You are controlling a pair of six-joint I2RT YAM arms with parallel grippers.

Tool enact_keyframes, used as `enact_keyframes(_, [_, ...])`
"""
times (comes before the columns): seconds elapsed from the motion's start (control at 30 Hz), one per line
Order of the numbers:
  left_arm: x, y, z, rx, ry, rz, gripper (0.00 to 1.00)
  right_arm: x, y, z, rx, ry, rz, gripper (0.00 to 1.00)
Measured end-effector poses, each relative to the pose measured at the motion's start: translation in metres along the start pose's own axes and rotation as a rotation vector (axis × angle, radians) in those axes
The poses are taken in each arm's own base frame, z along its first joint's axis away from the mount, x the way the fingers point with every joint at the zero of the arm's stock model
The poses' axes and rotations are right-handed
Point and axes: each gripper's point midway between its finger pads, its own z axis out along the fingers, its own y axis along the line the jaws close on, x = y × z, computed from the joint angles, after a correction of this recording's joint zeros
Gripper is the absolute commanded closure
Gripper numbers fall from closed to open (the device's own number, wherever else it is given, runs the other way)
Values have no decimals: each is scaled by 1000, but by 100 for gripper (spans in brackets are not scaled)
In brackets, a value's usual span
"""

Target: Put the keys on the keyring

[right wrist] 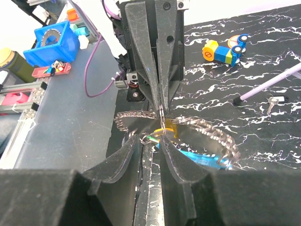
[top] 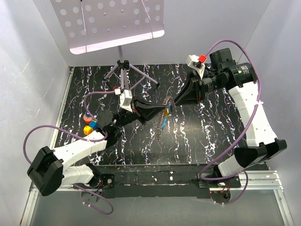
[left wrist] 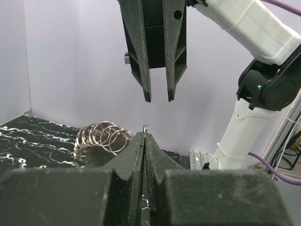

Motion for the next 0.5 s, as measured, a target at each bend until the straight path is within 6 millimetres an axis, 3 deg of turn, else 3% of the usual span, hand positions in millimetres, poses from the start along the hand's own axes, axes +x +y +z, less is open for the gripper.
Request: enact_keyframes(0.5, [1,11,-7,-48,17,13,100,1,-7,-3,40,11,26,68])
